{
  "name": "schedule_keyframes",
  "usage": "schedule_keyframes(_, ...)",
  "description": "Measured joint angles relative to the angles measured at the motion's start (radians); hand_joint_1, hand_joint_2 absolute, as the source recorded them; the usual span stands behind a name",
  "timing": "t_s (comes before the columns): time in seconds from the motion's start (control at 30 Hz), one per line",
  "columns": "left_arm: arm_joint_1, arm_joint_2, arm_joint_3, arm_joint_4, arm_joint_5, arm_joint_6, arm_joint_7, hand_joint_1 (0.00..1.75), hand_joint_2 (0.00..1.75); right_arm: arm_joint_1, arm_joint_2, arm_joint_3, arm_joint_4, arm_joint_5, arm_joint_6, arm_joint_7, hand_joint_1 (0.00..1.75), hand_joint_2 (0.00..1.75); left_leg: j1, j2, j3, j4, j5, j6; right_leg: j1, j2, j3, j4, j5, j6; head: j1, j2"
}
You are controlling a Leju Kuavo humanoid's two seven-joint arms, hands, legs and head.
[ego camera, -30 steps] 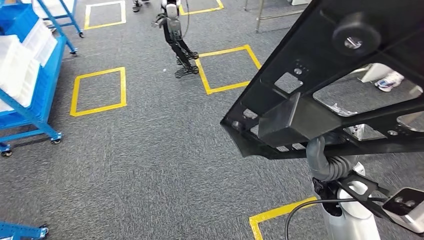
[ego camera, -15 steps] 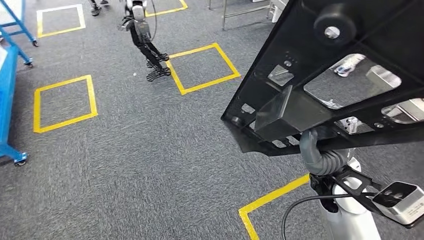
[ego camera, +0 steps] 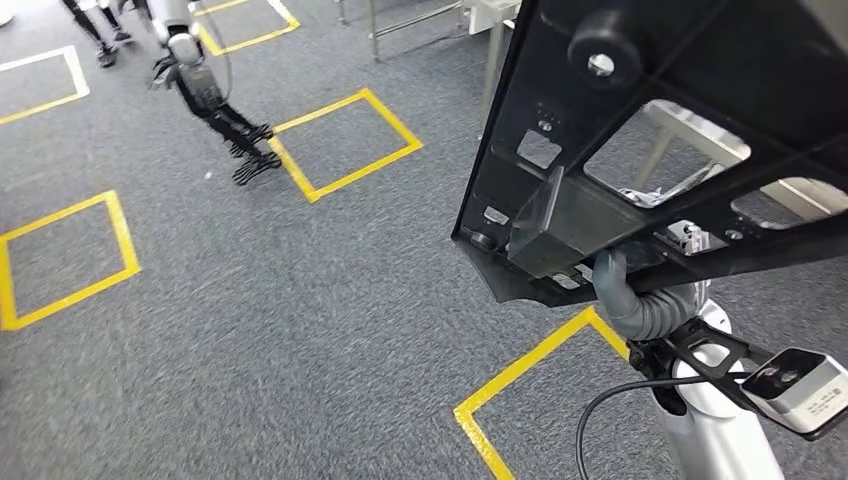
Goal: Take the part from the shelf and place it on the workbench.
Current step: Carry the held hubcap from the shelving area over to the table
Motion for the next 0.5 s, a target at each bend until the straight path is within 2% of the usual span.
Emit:
schedule_keyframes(0.03,0.002,0.0,0.0,0.0,0.0,0.0,0.0,0.0,1.75,0.0,0.0,0.001,0.0,0.0,0.0,0.0,1.75,1.75,0.001,-0.009,-0.032,0.067,-0.025,-0.002,0.001,0.013,-0.001,0.0,0.0,-0.001,-0.001,0.0)
schedule_keyframes(0.07,0.004,-0.001,0.0,0.001,0.0,0.0,0.0,0.0,1.75,0.0,0.0,0.001,0.0,0.0,0.0,0.001,1.75,1.75,0.001,-0.013,-0.053,0.107,-0.032,-0.003,0.001,0.026,-0.001,0.001,0.001,-0.001,-0.001,0.0)
schedule_keyframes(0.1,0.006,-0.002,0.0,0.001,0.0,0.0,0.0,0.0,1.75,0.0,-0.001,0.002,0.001,-0.001,0.0,0.001,1.75,1.75,0.001,-0.015,-0.056,0.108,-0.018,-0.002,0.001,0.04,-0.001,0.002,0.001,-0.001,-0.001,0.0)
schedule_keyframes(0.13,0.006,-0.002,0.0,0.002,0.001,-0.001,0.001,0.0,1.75,0.0,-0.002,0.002,0.001,-0.002,0.0,0.001,1.75,1.75,0.001,-0.017,-0.039,0.065,0.015,0.001,0.001,0.053,0.0,0.003,0.0,0.0,-0.001,0.0)
schedule_keyframes(0.17,0.005,-0.003,0.0,0.002,0.002,-0.001,0.001,0.0,1.75,0.0,-0.003,0.002,0.001,-0.003,-0.001,0.002,1.75,1.75,0.001,-0.03,-0.007,-0.007,0.058,0.004,0.001,0.066,0.001,0.005,0.0,0.001,-0.001,0.0)
schedule_keyframes(0.23,0.005,-0.003,0.0,0.002,0.007,-0.003,0.0,0.0,1.75,0.001,-0.01,0.003,0.001,-0.009,-0.004,0.0,1.75,1.75,0.002,-0.07,0.051,-0.137,0.11,0.013,0.001,0.089,-0.002,0.009,0.001,0.008,0.0,0.0)
schedule_keyframes(0.27,0.005,-0.004,0.001,0.003,0.008,-0.004,0.0,0.0,1.75,0.004,-0.015,0.003,0.001,-0.012,-0.008,-0.002,1.75,1.75,0.002,-0.085,0.065,-0.17,0.117,0.016,0.0,0.1,-0.005,0.01,0.002,0.014,0.0,0.0)
schedule_keyframes(0.3,0.005,-0.004,0.001,0.003,0.008,-0.005,0.001,0.0,1.75,0.009,-0.021,0.003,0.001,-0.015,-0.013,-0.006,1.75,1.75,0.0,-0.089,0.069,-0.179,0.114,0.02,-0.002,0.11,-0.009,0.01,0.005,0.021,0.0,0.0)
schedule_keyframes(0.37,0.003,-0.006,0.001,0.003,0.005,-0.004,0.005,0.0,1.75,0.023,-0.037,0.003,-0.001,-0.019,-0.021,-0.017,1.75,1.75,0.001,-0.071,0.07,-0.187,0.12,0.031,-0.006,0.123,-0.015,0.009,0.007,0.034,0.0,0.0)
schedule_keyframes(0.4,0.001,-0.008,0.001,0.004,0.003,-0.003,0.007,0.0,1.75,0.029,-0.045,0.002,-0.004,-0.02,-0.023,-0.021,1.75,1.75,0.002,-0.06,0.071,-0.193,0.124,0.039,-0.004,0.111,-0.022,0.019,-0.001,0.038,0.001,0.0)
schedule_keyframes(0.43,0.0,-0.01,0.001,0.004,0.001,-0.002,0.009,0.0,1.75,0.032,-0.052,0.002,-0.007,-0.02,-0.024,-0.024,1.75,1.75,0.004,-0.048,0.072,-0.199,0.128,0.046,-0.002,0.089,-0.036,0.048,-0.02,0.042,0.005,0.0)
schedule_keyframes(0.5,0.002,-0.012,0.001,0.005,0.0,0.0,0.013,0.0,1.75,0.038,-0.06,0.001,-0.012,-0.021,-0.025,-0.027,1.75,1.75,0.003,-0.023,0.072,-0.205,0.131,0.055,-0.001,0.033,-0.093,0.169,-0.085,0.047,0.012,0.0)
